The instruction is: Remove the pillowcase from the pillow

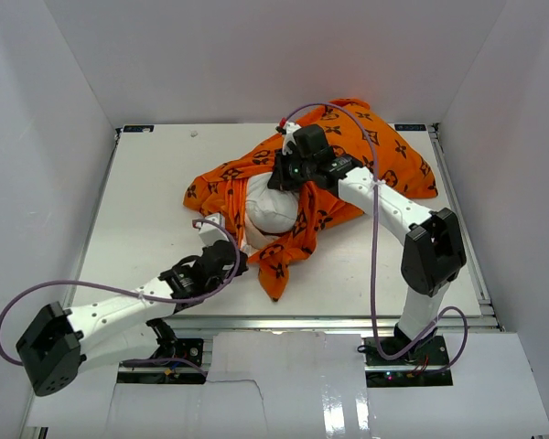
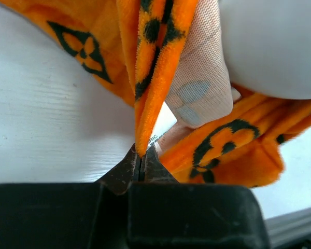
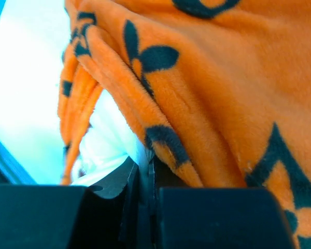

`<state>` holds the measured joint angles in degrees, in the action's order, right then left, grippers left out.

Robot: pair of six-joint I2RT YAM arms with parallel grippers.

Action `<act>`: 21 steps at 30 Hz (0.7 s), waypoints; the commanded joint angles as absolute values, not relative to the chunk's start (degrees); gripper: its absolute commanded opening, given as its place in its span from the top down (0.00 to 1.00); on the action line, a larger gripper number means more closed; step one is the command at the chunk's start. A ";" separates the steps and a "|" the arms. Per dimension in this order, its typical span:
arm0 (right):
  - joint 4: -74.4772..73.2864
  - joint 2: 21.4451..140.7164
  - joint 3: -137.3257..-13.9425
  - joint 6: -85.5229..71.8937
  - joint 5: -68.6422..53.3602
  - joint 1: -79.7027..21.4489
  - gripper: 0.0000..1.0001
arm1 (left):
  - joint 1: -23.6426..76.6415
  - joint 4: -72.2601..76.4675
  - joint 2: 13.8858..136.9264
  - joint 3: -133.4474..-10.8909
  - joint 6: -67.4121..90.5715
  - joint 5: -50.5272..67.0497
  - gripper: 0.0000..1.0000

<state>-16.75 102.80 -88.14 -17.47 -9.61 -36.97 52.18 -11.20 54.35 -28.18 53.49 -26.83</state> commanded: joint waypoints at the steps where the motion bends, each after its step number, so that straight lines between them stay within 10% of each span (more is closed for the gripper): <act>1: -11.59 104.32 -98.24 -16.35 -6.85 -33.66 0.92 | 52.47 -14.86 60.98 -26.19 52.11 -23.81 1.00; 7: -16.18 103.46 -101.87 -14.50 -11.50 -33.75 0.92 | 51.77 -15.20 65.74 -28.82 54.93 -29.35 1.00; 18: -1.67 83.07 -61.97 -9.24 -26.19 -34.01 0.92 | 38.15 -8.70 64.60 -31.11 47.92 -17.76 1.00; 20: -2.72 82.53 -61.26 -8.18 -26.98 -34.01 0.92 | 38.14 -8.35 65.56 -33.13 45.72 -14.52 0.90; 21: -2.99 82.01 -61.17 -7.91 -26.98 -34.01 0.92 | 38.14 -8.26 65.91 -33.92 43.27 -10.33 0.66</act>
<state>-6.72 84.68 -61.60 -11.42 -24.67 -34.89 38.79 -7.38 65.87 -30.76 49.28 -16.47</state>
